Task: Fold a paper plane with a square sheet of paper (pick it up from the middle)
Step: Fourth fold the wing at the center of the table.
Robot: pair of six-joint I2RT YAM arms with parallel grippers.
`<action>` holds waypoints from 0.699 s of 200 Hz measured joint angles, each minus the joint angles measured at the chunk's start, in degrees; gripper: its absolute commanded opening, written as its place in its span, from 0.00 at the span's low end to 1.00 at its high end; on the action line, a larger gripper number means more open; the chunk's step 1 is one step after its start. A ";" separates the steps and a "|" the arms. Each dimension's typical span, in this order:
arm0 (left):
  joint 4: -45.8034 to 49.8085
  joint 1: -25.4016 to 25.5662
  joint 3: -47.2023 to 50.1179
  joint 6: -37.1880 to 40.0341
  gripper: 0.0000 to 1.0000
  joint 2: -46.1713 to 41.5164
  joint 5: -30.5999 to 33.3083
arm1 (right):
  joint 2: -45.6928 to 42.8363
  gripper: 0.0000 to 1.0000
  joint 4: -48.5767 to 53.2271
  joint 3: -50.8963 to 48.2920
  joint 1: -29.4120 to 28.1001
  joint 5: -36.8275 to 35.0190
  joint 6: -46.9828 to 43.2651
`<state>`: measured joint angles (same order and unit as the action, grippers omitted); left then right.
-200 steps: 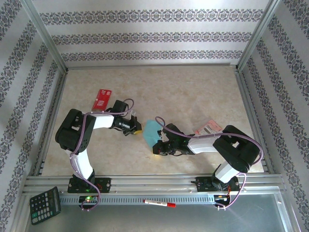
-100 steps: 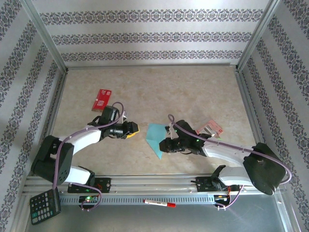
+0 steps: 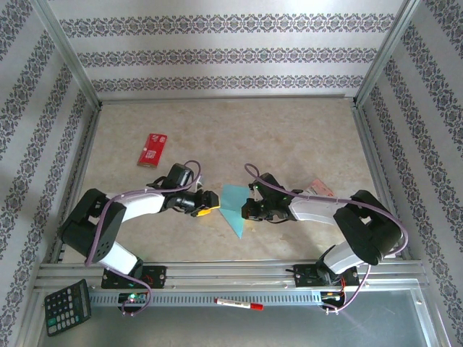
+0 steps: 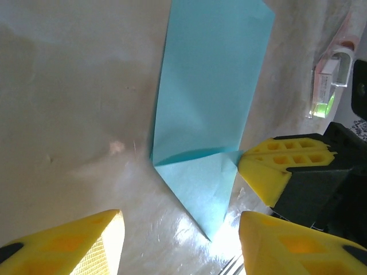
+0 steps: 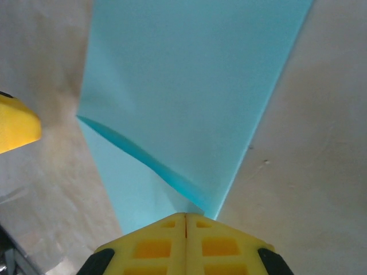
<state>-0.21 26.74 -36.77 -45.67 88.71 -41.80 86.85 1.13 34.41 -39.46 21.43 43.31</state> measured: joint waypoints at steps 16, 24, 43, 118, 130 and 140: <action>-0.24 0.46 -1.27 0.07 0.53 1.77 -0.24 | 0.85 0.00 -0.02 0.00 0.00 -0.24 -0.02; -0.28 0.66 -1.92 0.07 0.52 2.49 -0.33 | 1.09 0.00 -0.20 0.00 0.00 -0.22 -0.02; -0.50 0.72 -3.34 0.17 0.50 4.44 -0.81 | 1.11 0.00 -0.46 -0.02 0.00 -0.39 0.00; -1.38 0.92 -5.09 -0.04 0.48 8.11 -1.99 | 1.09 0.00 -1.07 -0.31 0.00 -0.59 0.02; -1.97 0.96 -5.09 -0.33 0.47 8.22 -2.23 | 1.07 0.00 -1.27 -0.42 0.00 -0.61 0.02; -2.45 0.96 -5.09 -0.50 0.47 8.41 -2.62 | 1.07 0.00 -1.33 -0.44 0.00 -0.61 0.02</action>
<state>-2.66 27.70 -41.87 -46.17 97.12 -44.42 87.92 -0.21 33.98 -39.46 20.82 43.33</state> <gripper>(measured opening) 0.474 0.040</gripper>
